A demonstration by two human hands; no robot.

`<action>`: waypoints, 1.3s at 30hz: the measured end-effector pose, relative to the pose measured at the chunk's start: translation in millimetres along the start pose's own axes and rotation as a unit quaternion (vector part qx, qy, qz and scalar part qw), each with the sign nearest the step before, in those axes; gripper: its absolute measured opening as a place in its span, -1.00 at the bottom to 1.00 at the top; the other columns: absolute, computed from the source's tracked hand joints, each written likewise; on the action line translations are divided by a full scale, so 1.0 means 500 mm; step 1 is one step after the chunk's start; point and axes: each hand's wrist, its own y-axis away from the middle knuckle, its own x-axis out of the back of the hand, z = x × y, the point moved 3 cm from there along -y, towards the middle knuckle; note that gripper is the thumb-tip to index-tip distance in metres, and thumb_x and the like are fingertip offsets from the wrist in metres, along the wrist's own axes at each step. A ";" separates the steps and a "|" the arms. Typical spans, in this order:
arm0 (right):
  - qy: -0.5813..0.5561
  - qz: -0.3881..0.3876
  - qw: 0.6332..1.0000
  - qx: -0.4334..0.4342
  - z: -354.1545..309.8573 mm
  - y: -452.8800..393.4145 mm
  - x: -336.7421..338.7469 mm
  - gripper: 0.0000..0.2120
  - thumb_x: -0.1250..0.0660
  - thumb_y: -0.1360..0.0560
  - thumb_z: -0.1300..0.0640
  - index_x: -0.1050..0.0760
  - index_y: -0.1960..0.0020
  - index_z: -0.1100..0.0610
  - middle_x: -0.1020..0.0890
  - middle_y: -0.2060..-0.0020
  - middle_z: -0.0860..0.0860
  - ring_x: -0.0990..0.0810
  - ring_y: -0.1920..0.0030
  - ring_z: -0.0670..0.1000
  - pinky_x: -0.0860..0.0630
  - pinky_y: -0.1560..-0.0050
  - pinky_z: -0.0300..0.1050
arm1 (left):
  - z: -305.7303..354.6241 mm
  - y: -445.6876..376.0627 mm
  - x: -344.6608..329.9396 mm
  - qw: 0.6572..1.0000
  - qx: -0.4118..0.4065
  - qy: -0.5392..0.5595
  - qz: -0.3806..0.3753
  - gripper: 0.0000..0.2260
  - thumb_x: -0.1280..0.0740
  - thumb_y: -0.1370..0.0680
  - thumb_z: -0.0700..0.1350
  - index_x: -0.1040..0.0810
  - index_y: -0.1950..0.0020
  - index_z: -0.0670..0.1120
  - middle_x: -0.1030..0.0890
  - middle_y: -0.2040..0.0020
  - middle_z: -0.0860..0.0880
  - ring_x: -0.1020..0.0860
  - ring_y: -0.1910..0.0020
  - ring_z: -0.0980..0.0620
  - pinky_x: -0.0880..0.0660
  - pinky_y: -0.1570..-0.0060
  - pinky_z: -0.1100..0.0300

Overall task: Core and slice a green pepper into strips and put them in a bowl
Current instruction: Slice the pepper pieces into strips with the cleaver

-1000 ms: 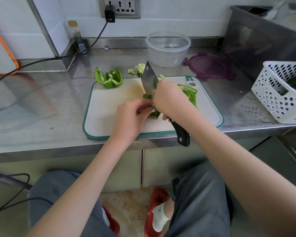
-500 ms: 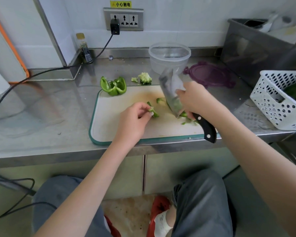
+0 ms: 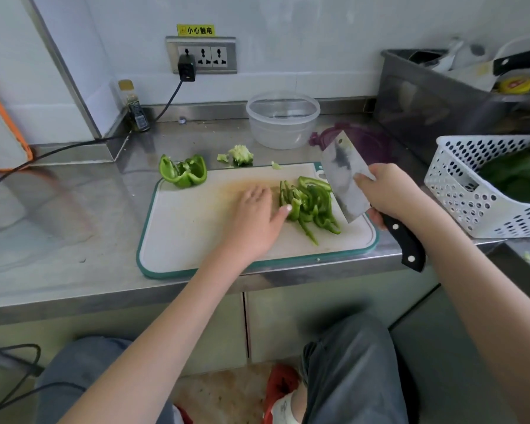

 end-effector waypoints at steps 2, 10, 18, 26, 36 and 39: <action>-0.002 0.001 1.000 -0.006 0.002 -0.002 -0.011 -0.80 -0.08 -0.60 0.06 -0.33 0.04 0.19 -0.46 0.67 0.11 -0.40 0.74 0.04 -0.29 0.67 -0.30 | 0.022 -0.009 -0.026 0.996 -0.001 -0.068 -0.062 -0.40 0.11 -0.64 0.15 0.09 -0.54 -0.21 0.07 -0.56 -0.16 0.11 -0.54 -0.07 0.18 -0.47 -0.05; 0.096 0.094 0.991 0.030 -0.017 0.016 0.002 -0.73 -0.08 -0.59 0.08 -0.28 0.28 0.07 -0.50 0.46 0.05 -0.49 0.66 0.02 -0.30 0.50 -0.26 | 0.061 -0.041 -0.037 0.996 -0.029 -0.033 -0.079 -0.41 0.14 -0.65 0.11 0.21 -0.52 -0.24 0.18 -0.54 -0.20 0.16 -0.53 -0.11 0.19 -0.47 0.05; 0.195 0.084 0.974 0.076 -0.057 0.025 -0.035 -0.81 -0.09 -0.60 0.03 -0.42 0.09 0.07 -0.59 0.13 0.10 -0.57 0.21 0.19 -0.46 0.15 -0.09 | 0.050 -0.016 -0.045 0.995 0.001 -0.062 -0.076 -0.40 0.15 -0.64 0.12 0.16 -0.52 -0.25 0.06 -0.55 -0.19 0.10 -0.53 -0.12 0.17 -0.49 0.00; 0.142 0.129 0.977 0.091 -0.076 0.033 -0.009 -0.79 -0.08 -0.58 0.05 -0.42 0.13 0.08 -0.60 0.22 0.12 -0.59 0.30 0.24 -0.57 0.16 0.03 | -0.038 -0.009 0.070 0.989 -0.013 0.007 0.147 -0.48 -0.14 -0.62 0.04 -0.15 -0.51 -0.16 -0.11 -0.53 -0.14 -0.05 -0.52 -0.10 0.02 -0.49 -0.01; 0.097 0.078 0.984 0.130 -0.185 0.053 -0.078 -0.77 -0.10 -0.59 0.01 -0.38 0.17 0.07 -0.57 0.23 0.07 -0.57 0.29 0.19 -0.44 0.23 -0.09 | -0.250 -0.058 0.151 0.971 0.159 0.140 0.113 -0.12 -0.55 -0.33 0.00 -0.14 -0.50 -0.15 -0.34 -0.42 -0.18 -0.36 -0.35 -0.16 -0.30 -0.29 0.05; 0.065 0.071 0.986 0.133 -0.209 0.047 -0.093 -0.74 -0.10 -0.60 -0.01 -0.41 0.14 0.12 -0.57 0.23 0.08 -0.58 0.28 0.20 -0.54 0.20 0.01 | -0.259 -0.072 0.154 0.975 0.130 0.128 0.128 -0.18 -0.61 -0.23 -0.08 -0.32 -0.40 -0.16 -0.43 -0.31 -0.17 -0.43 -0.26 -0.14 -0.33 -0.25 0.07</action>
